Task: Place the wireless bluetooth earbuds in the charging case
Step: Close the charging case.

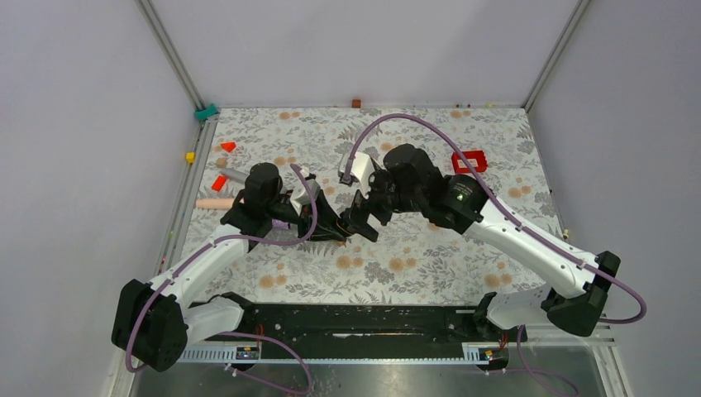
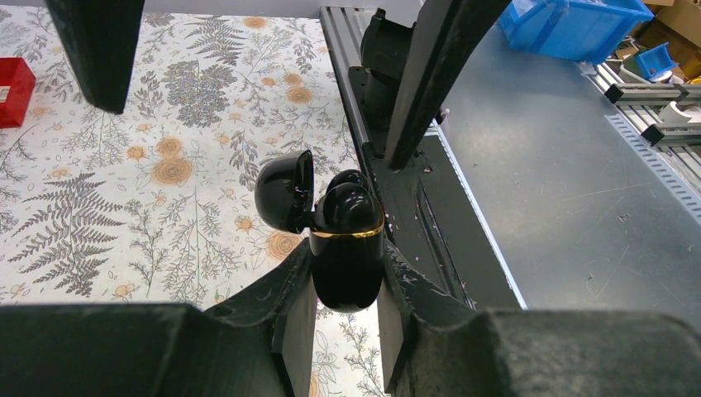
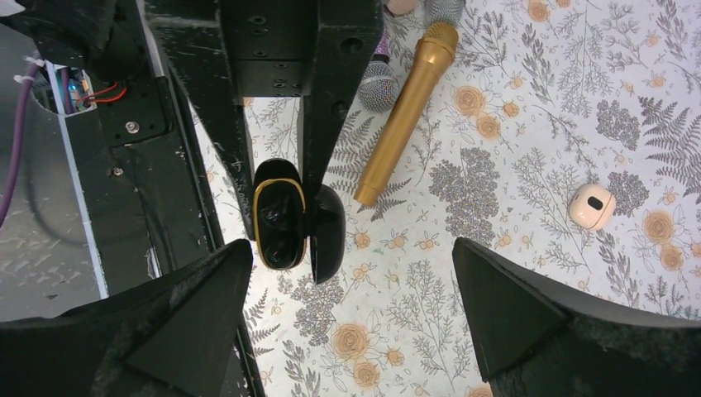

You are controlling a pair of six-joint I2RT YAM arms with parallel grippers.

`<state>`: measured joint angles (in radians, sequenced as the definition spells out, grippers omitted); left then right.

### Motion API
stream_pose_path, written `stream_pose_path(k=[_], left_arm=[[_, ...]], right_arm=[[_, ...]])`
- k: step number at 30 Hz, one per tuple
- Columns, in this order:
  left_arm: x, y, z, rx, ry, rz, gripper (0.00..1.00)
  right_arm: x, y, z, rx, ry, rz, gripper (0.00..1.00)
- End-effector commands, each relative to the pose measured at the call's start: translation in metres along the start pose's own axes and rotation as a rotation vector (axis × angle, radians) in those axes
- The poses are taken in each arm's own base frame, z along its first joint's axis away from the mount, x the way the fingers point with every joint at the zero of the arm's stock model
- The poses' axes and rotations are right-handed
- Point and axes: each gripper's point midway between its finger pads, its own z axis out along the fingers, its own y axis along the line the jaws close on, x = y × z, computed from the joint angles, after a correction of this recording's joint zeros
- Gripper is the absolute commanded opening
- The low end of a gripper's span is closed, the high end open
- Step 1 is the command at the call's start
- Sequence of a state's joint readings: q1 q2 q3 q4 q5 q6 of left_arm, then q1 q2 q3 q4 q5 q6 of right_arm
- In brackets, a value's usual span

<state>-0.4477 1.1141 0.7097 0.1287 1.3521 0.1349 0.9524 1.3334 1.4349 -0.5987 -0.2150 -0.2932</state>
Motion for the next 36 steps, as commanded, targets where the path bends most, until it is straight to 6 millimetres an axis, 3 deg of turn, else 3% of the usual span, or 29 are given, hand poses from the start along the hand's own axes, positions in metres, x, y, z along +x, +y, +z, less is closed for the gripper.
stream_pose_path(k=[1, 7, 13, 18, 27, 36], left_arm=[[-0.012, -0.008, 0.000, 0.045, -0.019, 0.089, 0.00], [-0.012, -0.008, 0.000, 0.043, -0.019, 0.090, 0.00], [-0.013, -0.008, 0.000, 0.043, -0.019, 0.091, 0.00], [-0.012, -0.009, 0.000, 0.044, -0.019, 0.091, 0.00], [-0.013, -0.010, 0.000, 0.044, -0.020, 0.097, 0.00], [-0.013, -0.010, 0.000, 0.044, -0.020, 0.098, 0.00]], right_arm=[[-0.024, 0.004, -0.025, -0.017, -0.086, -0.021, 0.99], [-0.028, -0.013, -0.031, 0.061, -0.118, 0.024, 0.99], [-0.024, -0.058, -0.033, 0.276, -0.126, 0.096, 1.00], [-0.016, -0.079, -0.031, 0.366, -0.106, 0.132, 1.00], [-0.006, -0.074, -0.014, 0.320, -0.065, 0.141, 1.00], [-0.001, -0.055, -0.003, 0.197, -0.040, 0.134, 1.00]])
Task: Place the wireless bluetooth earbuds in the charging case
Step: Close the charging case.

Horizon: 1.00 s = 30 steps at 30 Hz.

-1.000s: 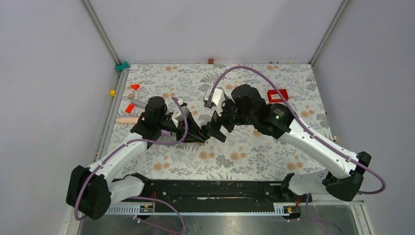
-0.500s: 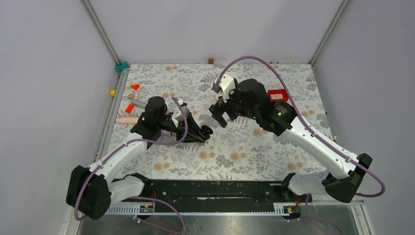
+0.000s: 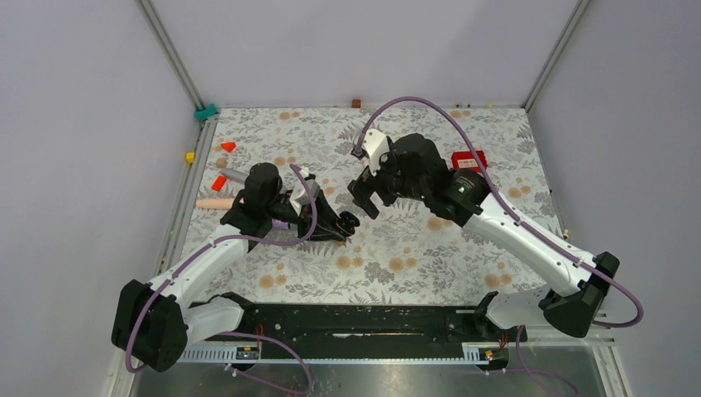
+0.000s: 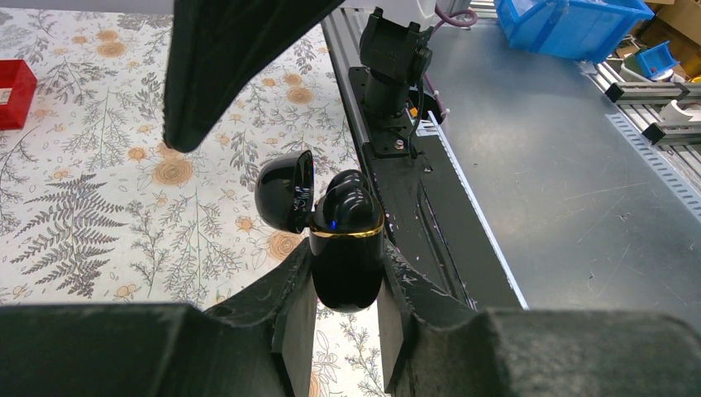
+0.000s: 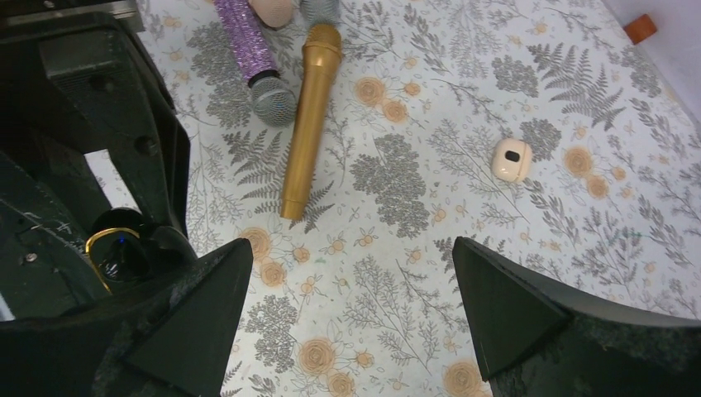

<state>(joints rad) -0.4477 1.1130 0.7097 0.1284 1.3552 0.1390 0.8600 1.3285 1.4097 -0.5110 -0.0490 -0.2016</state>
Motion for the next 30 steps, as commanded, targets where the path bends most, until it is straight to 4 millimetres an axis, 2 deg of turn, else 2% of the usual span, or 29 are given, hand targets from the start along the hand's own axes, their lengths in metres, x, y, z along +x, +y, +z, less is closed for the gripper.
stream_pose_path(k=[1, 12, 20, 26, 30], left_arm=[[-0.012, -0.009, 0.000, 0.040, -0.019, 0.093, 0.00], [-0.013, -0.009, 0.000, 0.041, -0.019, 0.091, 0.00], [-0.013, -0.009, 0.000, 0.040, -0.019, 0.092, 0.00], [-0.012, -0.008, 0.000, 0.039, -0.018, 0.091, 0.00], [-0.012, -0.008, 0.000, 0.037, -0.017, 0.088, 0.00]], right_arm=[[-0.003, 0.009, 0.003, -0.061, -0.007, 0.005, 0.99], [0.003, 0.010, 0.008, -0.071, 0.016, -0.002, 0.99], [0.007, 0.019, 0.011, -0.121, 0.042, -0.001, 1.00], [0.003, 0.036, 0.002, -0.224, 0.021, -0.009, 1.00], [-0.002, 0.061, -0.019, -0.371, -0.013, -0.036, 1.00]])
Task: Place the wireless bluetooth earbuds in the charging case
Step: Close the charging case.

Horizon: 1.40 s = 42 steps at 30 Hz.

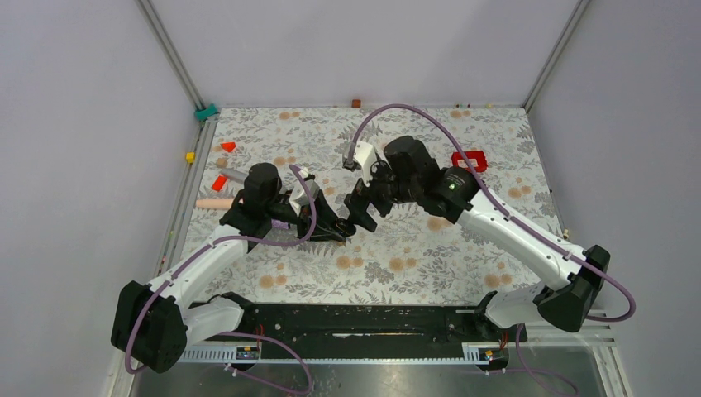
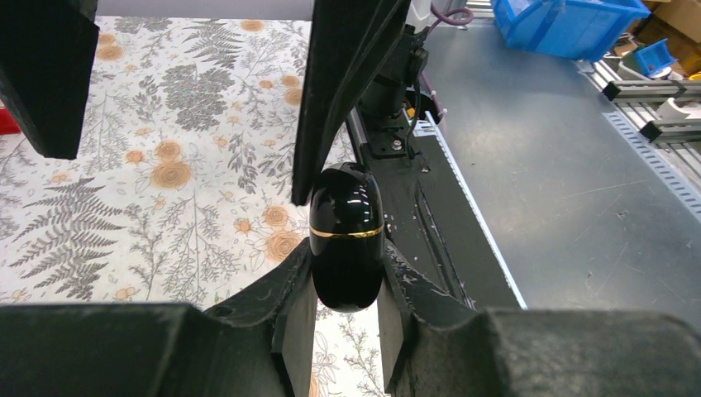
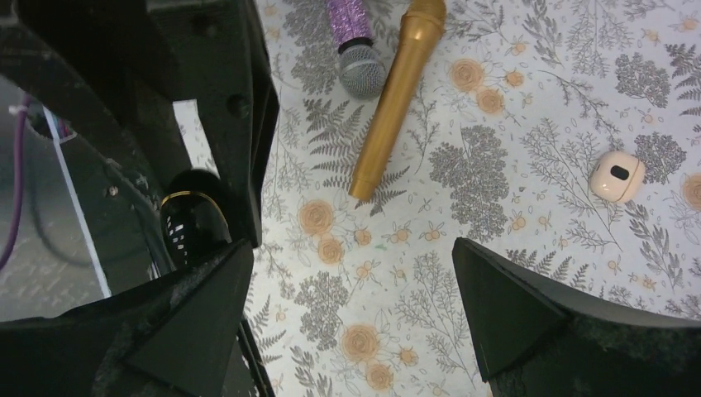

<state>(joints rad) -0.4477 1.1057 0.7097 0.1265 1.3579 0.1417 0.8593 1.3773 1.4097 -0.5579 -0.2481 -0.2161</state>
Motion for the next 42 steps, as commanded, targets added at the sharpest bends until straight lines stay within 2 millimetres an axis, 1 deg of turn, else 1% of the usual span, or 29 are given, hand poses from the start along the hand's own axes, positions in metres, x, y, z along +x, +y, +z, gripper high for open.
stream_pose_path(k=[1, 3, 4, 7, 10, 16, 23, 26, 29, 35, 42], left_arm=[[-0.010, -0.006, 0.000, 0.037, -0.016, 0.078, 0.00], [-0.010, -0.006, 0.001, 0.036, -0.016, 0.078, 0.00], [-0.010, -0.006, 0.000, 0.035, -0.016, 0.078, 0.00], [-0.010, -0.005, 0.001, 0.035, -0.016, 0.077, 0.00], [-0.011, -0.005, 0.001, 0.036, -0.016, 0.078, 0.00], [-0.011, -0.005, 0.001, 0.035, -0.016, 0.079, 0.00], [-0.011, -0.006, 0.000, 0.037, -0.017, 0.081, 0.00], [-0.011, -0.006, 0.000, 0.037, -0.017, 0.082, 0.00], [-0.011, -0.007, 0.000, 0.036, -0.017, 0.083, 0.00], [-0.011, -0.007, 0.000, 0.035, -0.017, 0.085, 0.00], [-0.011, -0.006, 0.000, 0.029, -0.016, 0.081, 0.00]], right_arm=[[-0.019, 0.039, -0.031, -0.200, -0.082, -0.057, 0.99], [-0.021, 0.048, -0.038, -0.244, -0.098, -0.066, 0.99], [-0.023, 0.049, -0.042, -0.246, -0.108, -0.070, 0.99], [-0.026, 0.048, -0.048, -0.230, -0.125, -0.086, 0.99], [-0.026, 0.046, -0.050, -0.221, -0.130, -0.089, 0.99], [-0.024, 0.054, -0.046, -0.280, -0.123, -0.075, 0.99], [-0.016, 0.062, -0.033, -0.347, -0.095, -0.057, 0.99], [-0.013, 0.063, -0.029, -0.359, -0.091, -0.062, 0.96], [-0.010, 0.065, -0.026, -0.377, -0.089, -0.062, 0.89], [-0.005, 0.068, -0.022, -0.405, -0.081, -0.077, 0.70], [-0.002, 0.064, -0.015, -0.390, -0.076, -0.079, 0.61]])
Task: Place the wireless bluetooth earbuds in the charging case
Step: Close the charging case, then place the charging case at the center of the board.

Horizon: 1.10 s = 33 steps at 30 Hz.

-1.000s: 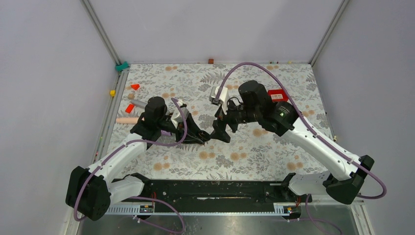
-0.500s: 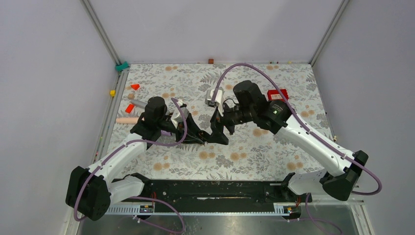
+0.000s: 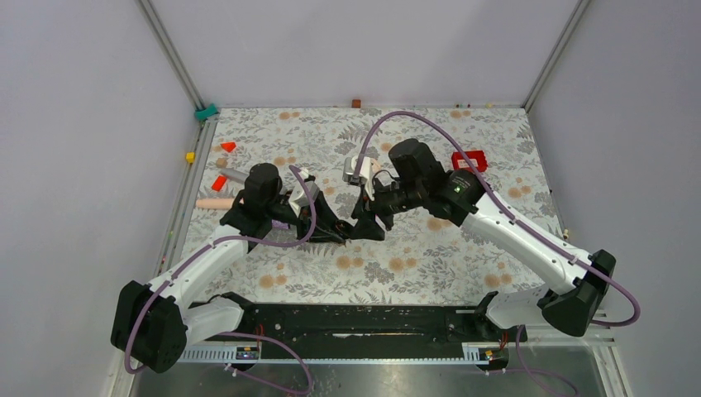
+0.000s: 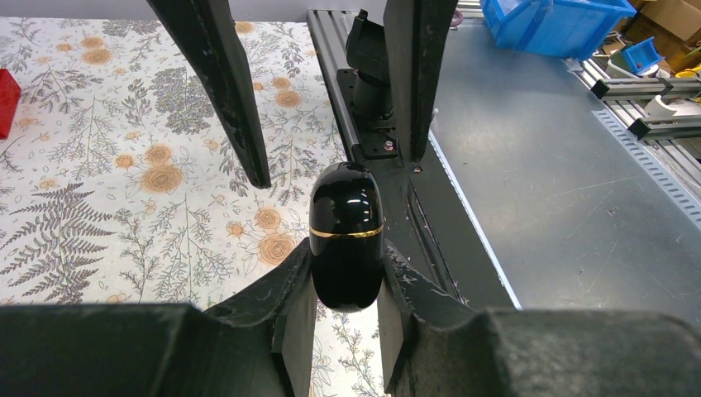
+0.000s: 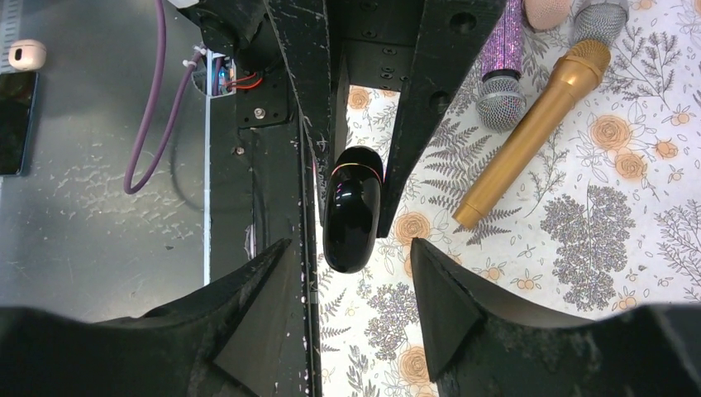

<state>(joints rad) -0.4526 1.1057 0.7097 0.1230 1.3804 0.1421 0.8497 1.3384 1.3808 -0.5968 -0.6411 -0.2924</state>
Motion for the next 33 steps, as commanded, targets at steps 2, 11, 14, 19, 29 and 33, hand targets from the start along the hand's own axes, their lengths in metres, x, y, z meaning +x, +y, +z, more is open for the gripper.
stream_pose_path(k=[2, 11, 14, 19, 29, 33], left_arm=[[-0.011, 0.000, -0.001, 0.001, -0.013, 0.084, 0.00], [-0.010, 0.002, -0.001, -0.008, -0.011, 0.079, 0.00], [-0.011, 0.002, -0.001, -0.013, -0.011, 0.077, 0.00], [-0.011, 0.004, -0.001, -0.020, -0.010, 0.073, 0.00], [-0.010, 0.006, -0.001, -0.027, -0.010, 0.066, 0.00], [-0.010, 0.006, -0.001, -0.027, -0.010, 0.063, 0.00]], right_arm=[[-0.001, -0.004, 0.006, -0.007, -0.013, -0.023, 0.59], [0.003, -0.001, 0.007, -0.026, -0.007, -0.040, 0.56], [0.003, 0.002, 0.007, -0.038, -0.012, -0.050, 0.54], [0.004, 0.003, 0.009, -0.038, -0.005, -0.054, 0.51], [0.006, 0.001, 0.017, -0.031, 0.005, -0.052, 0.53], [0.006, -0.001, 0.018, -0.021, 0.005, -0.049, 0.54]])
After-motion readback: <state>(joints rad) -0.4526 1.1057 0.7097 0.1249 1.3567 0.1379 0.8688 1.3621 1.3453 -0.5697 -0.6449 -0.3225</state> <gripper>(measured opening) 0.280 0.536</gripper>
